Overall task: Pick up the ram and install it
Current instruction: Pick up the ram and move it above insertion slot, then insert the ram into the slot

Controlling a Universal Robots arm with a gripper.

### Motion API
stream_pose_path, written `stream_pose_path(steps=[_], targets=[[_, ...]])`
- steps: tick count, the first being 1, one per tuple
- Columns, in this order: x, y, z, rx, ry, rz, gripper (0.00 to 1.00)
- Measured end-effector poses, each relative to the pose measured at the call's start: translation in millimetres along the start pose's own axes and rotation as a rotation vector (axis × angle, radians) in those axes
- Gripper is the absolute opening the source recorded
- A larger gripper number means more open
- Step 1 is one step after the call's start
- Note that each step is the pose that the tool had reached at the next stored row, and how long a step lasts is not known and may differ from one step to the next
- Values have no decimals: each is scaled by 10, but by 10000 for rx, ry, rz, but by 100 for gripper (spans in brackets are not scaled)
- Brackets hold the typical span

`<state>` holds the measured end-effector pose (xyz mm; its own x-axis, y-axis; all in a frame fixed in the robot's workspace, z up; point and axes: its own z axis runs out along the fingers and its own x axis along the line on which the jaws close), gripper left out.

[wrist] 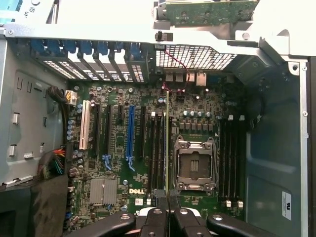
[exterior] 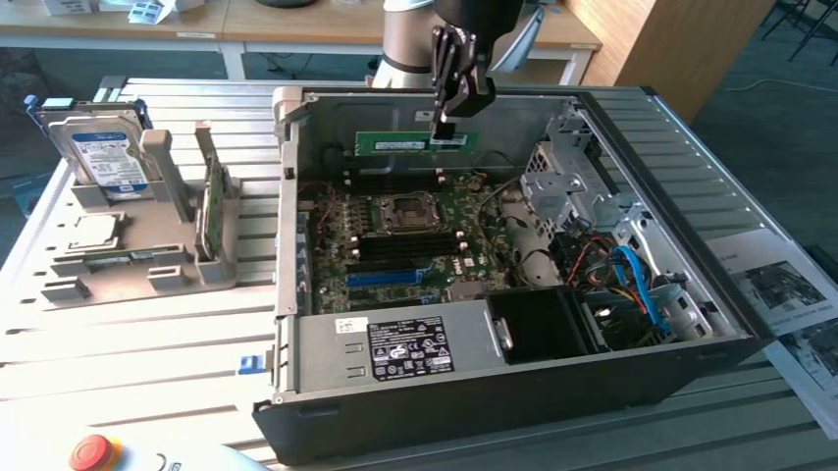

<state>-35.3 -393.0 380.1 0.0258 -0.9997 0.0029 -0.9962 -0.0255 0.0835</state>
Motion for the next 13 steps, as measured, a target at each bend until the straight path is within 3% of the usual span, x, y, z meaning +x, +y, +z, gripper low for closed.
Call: stream_pose_path(steps=[13], targets=[[-1, 0, 3, 1, -2, 1, 12]])
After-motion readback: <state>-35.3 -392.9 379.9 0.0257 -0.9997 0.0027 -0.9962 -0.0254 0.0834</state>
